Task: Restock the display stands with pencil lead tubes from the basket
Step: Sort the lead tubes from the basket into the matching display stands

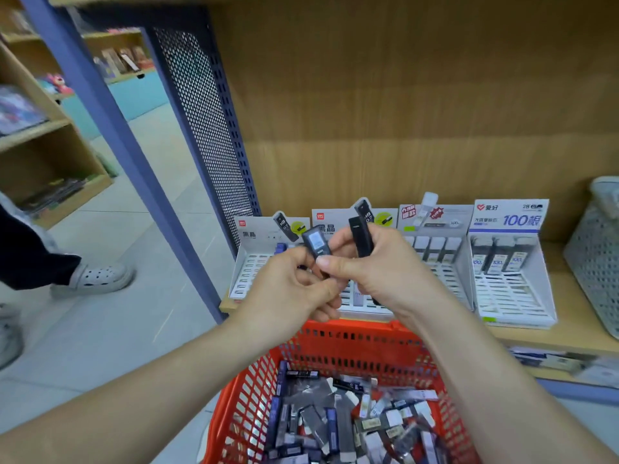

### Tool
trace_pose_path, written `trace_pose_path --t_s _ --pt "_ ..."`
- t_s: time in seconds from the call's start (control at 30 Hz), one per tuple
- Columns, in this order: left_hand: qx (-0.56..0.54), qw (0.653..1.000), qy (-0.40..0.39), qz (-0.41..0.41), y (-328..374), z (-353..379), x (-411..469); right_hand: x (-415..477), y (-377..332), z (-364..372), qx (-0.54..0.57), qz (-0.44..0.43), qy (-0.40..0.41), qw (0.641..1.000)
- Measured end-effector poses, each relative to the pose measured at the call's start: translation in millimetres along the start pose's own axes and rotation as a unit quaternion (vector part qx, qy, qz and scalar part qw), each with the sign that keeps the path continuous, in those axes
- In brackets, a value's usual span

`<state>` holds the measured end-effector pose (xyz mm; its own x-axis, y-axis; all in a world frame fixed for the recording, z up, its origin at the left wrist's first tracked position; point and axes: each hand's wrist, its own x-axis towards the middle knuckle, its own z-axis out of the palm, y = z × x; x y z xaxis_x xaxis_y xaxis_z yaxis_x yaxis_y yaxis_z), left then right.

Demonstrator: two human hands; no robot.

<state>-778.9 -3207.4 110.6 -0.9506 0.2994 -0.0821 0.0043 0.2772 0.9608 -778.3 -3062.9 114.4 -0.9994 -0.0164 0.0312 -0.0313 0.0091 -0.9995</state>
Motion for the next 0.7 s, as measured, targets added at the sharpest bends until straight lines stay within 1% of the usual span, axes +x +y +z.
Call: trace_pose_path --t_s 0.07,0.13,0.17,0.23,0.27,0.33,0.37,0.43,0.47,0.53,0.6,0.7 --pt "0.045 0.999 0.005 -0.004 -3 -5 4 5 7 2 -0.024 0.012 -0.009 1.000" --pt "0.056 0.998 0.002 -0.020 -7 -16 9 9 22 -1 -0.018 0.060 -0.023 0.998" --pt "0.042 0.999 -0.004 -0.028 -8 -22 11 10 31 -2 0.008 0.093 -0.036 0.995" --pt "0.021 0.999 -0.020 -0.032 -13 -35 16 10 52 -2 0.108 0.164 -0.058 0.979" --pt "0.041 0.999 -0.027 -0.025 -16 -40 18 11 61 1 0.162 0.194 -0.073 0.965" --pt "0.118 0.992 -0.038 -0.016 -20 -45 21 11 77 8 0.241 0.234 -0.111 0.935" --pt "0.142 0.989 -0.038 -0.018 -22 -46 23 13 83 11 0.265 0.247 -0.127 0.923" --pt "0.156 0.987 -0.030 -0.024 -30 -47 28 18 93 14 0.286 0.264 -0.145 0.910" --pt "0.160 0.986 -0.024 -0.028 -35 -47 31 21 97 15 0.291 0.271 -0.140 0.907" --pt "0.171 0.985 0.000 -0.034 -46 -50 39 31 104 14 0.306 0.293 -0.099 0.900" --pt "0.201 0.978 0.041 -0.038 -57 -53 49 40 111 11 0.340 0.310 -0.029 0.888" --pt "0.238 0.964 0.111 -0.048 -74 -55 64 50 122 6 0.383 0.306 0.063 0.870"
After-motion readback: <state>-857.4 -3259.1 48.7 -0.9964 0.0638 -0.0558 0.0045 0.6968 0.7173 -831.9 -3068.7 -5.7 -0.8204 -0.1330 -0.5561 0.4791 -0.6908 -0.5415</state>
